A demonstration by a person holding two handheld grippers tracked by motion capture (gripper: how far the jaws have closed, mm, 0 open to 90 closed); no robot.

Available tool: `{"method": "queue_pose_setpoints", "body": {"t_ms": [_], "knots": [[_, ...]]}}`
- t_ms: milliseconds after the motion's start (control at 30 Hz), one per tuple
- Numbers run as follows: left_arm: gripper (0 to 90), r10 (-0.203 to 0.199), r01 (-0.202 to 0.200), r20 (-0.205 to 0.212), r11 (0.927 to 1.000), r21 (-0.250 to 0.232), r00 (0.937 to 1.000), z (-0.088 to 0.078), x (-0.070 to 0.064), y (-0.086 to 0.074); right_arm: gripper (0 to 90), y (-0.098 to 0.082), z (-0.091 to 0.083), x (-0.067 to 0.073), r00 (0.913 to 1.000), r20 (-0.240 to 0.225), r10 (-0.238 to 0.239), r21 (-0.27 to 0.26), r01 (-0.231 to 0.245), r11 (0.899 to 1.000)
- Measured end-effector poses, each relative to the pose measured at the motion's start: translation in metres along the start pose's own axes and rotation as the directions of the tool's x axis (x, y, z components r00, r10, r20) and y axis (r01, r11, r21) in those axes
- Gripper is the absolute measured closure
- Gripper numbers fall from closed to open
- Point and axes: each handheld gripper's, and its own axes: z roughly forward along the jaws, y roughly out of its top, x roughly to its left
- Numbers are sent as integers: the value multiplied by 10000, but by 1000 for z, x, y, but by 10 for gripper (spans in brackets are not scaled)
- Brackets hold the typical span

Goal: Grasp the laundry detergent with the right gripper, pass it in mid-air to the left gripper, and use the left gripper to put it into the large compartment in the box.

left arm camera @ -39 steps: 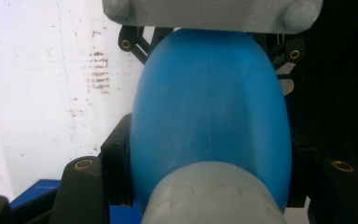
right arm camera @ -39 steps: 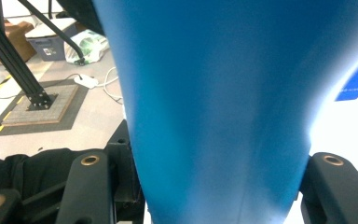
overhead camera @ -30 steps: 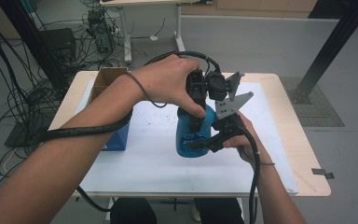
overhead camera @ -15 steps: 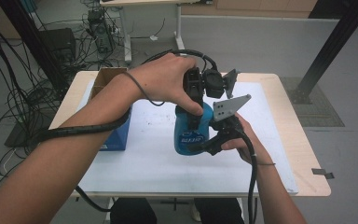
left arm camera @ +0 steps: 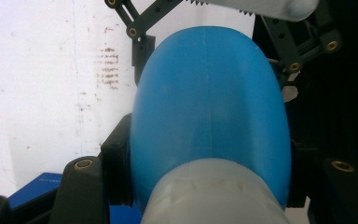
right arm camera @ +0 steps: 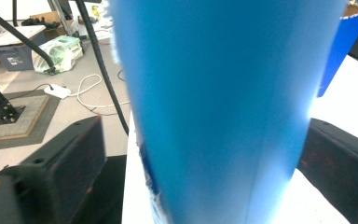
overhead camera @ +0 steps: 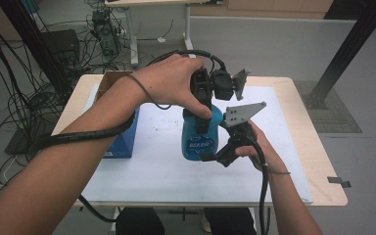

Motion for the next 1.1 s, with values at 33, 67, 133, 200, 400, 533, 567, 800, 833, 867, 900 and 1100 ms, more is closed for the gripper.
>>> {"method": "queue_pose_setpoints", "body": {"t_ms": [33, 67, 133, 200, 400, 533, 567, 800, 833, 867, 900, 1100], "knots": [[382, 2, -2, 8, 10000, 23, 10000, 0, 0, 0, 15, -1, -1, 1, 10000, 50, -20, -27, 20, 10000], [382, 9, -9, 2, 10000, 14, 10000, 0, 0, 0, 15, -1, -2, 2, 10000, 69, -40, -13, 40, 10000], [382, 12, -12, 12, 10000, 19, 10000, 0, 0, 1, 13, -1, -4, 2, 9999, 122, -114, -40, 115, 9999], [382, 26, -26, 9, 10000, 47, 10000, 1, 0, 2, 9, -1, -6, 3, 9997, 196, -118, -55, 120, 9999], [381, -22, 22, 32, 10000, 21, 10000, 2, 1, 1, 9, -1, -9, 1, 9999, 142, -60, -20, 60, 10000], [381, -40, 39, 107, 9999, 102, 9999, 3, 3, 0, 10, -3, -10, 0, 10000, 63, 60, -71, -59, 10000], [381, -59, 58, 109, 9999, 115, 9999, 3, 4, 0, 10, -4, -11, -1, 10000, 39, 35, -88, -34, 10000], [381, -361, 361, 22, 9993, 81, 9993, 3, 8, -11, 12, -7, -13, -1, 9998, 151, 161, -59, -160, 9999], [381, -410, 409, 38, 9991, 71, 9992, 3, 9, -13, 12, -8, -13, -2, 9998, 118, 170, -70, -169, 9998], [381, -461, 461, 25, 9989, 75, 9989, 2, 10, -15, 12, -8, -13, -2, 9997, 126, 189, -80, -188, 9998], [381, -486, 486, 11, 9988, 77, 9988, 2, 10, -16, 13, -8, -13, -2, 9997, 153, 214, -85, -213, 9997], [381, -855, 855, 24, 9963, -25, 9963, 1, 16, -32, 15, -9, -15, -2, 9995, 240, 198, -172, -194, 9997]]}}
